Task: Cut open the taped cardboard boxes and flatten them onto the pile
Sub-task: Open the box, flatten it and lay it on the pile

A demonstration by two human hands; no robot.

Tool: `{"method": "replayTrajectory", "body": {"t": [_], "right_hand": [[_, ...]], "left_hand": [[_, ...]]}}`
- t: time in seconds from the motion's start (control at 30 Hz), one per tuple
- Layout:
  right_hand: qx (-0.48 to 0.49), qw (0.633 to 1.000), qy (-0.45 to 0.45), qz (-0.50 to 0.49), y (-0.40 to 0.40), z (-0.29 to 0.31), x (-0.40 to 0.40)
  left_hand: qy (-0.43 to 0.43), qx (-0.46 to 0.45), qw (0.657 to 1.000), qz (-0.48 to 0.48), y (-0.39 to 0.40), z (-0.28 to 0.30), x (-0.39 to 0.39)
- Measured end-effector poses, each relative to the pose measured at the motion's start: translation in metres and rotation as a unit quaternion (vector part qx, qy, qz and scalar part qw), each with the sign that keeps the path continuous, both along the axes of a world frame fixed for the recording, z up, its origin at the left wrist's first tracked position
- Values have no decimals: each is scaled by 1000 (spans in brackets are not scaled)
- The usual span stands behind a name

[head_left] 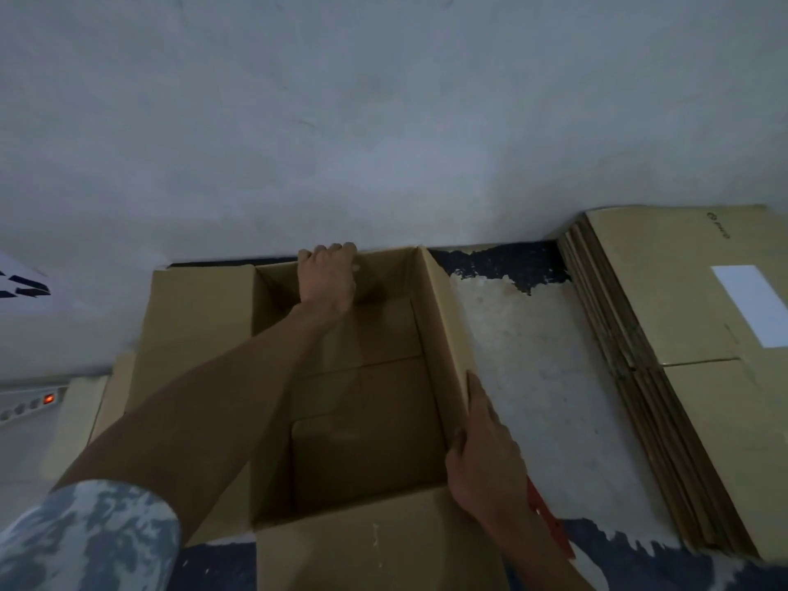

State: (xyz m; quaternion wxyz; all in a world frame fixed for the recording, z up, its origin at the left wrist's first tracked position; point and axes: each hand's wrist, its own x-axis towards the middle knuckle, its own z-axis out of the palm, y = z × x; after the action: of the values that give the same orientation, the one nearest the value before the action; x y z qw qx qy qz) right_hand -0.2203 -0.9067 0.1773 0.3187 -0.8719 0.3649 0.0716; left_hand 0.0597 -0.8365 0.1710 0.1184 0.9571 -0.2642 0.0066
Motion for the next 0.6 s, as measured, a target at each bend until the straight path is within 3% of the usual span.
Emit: {"method": "replayTrajectory", "body": {"t": [0.2,0.3,0.37,0.47,0.53,0.6], "right_hand": [[-5,1000,-14,8,-1,2,-1],[48,998,-32,13,-7,1,-7],[125,988,-81,-47,-17,9,-12],[174,955,-151,-185,-43,11,-17],[214,937,-126,-245,-58,9,-18],[284,917,-89,-267,-64,8,-21]], "left_hand": [[35,-13,999,-17,0,6,7],[70,43,997,2,-4,13,0],[87,45,995,18,-9,20,-21],[137,-76,987,46,-14,40,-83],[302,-130,941,78,-19,53,-127],[517,-194,826,112,-25,50,-163]]}}
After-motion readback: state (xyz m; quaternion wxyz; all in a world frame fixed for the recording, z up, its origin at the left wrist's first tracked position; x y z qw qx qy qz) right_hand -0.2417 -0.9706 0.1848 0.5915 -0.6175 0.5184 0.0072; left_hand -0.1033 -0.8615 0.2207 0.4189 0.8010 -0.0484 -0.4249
